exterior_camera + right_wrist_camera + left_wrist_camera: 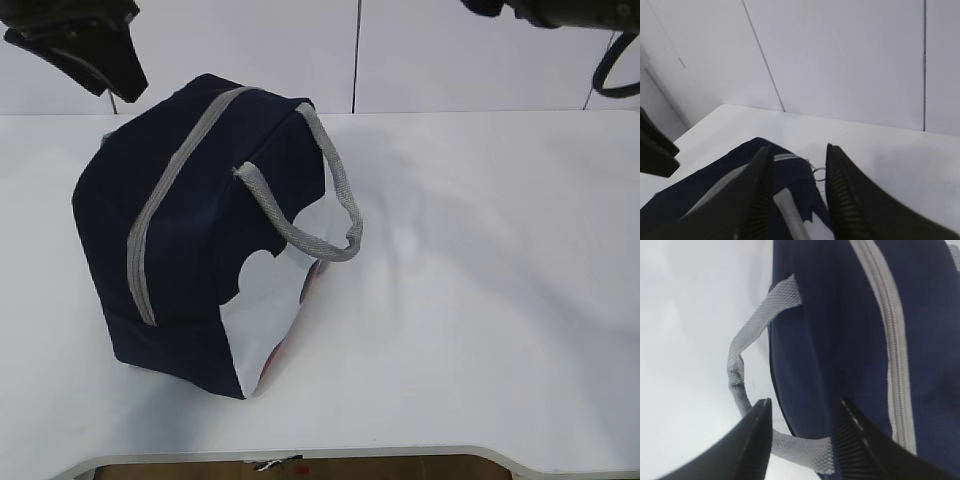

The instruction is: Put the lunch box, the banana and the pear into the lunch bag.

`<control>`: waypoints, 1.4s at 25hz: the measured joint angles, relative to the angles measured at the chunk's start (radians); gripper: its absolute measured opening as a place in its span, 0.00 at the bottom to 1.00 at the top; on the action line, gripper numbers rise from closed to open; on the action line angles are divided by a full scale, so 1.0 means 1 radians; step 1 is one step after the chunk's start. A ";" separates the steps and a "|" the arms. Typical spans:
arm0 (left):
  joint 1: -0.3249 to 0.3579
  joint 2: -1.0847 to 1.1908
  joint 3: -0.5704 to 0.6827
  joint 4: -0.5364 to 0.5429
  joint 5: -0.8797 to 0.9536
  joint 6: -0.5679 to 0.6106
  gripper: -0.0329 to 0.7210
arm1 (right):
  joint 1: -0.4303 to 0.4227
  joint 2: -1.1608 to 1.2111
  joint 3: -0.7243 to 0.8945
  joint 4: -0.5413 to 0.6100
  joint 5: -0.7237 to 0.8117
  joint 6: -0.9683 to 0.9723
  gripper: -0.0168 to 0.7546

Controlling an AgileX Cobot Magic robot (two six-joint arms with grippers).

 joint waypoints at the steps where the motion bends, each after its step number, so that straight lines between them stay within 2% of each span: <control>1: 0.000 -0.002 0.000 0.003 0.000 -0.005 0.47 | 0.000 0.000 0.009 -0.009 0.020 0.013 0.41; 5: 0.000 -0.026 0.000 0.023 0.002 -0.010 0.47 | 0.000 0.000 0.042 -0.105 0.049 0.080 0.41; 9: 0.000 -0.046 -0.002 0.041 0.003 -0.015 0.47 | 0.000 -0.002 0.049 -0.271 0.122 0.167 0.41; 18: 0.000 -0.048 -0.002 0.043 0.004 -0.037 0.47 | 0.000 -0.002 0.049 -0.805 0.327 0.548 0.41; 25: 0.000 -0.102 0.006 0.045 0.006 -0.049 0.47 | 0.000 -0.002 0.041 -1.136 0.452 0.842 0.41; 31: 0.000 -0.237 0.135 0.047 0.006 -0.075 0.47 | 0.000 -0.002 -0.039 -1.355 0.566 1.022 0.41; 35: 0.000 -0.360 0.234 0.047 0.008 -0.081 0.47 | 0.000 -0.002 -0.070 -1.411 0.645 1.062 0.41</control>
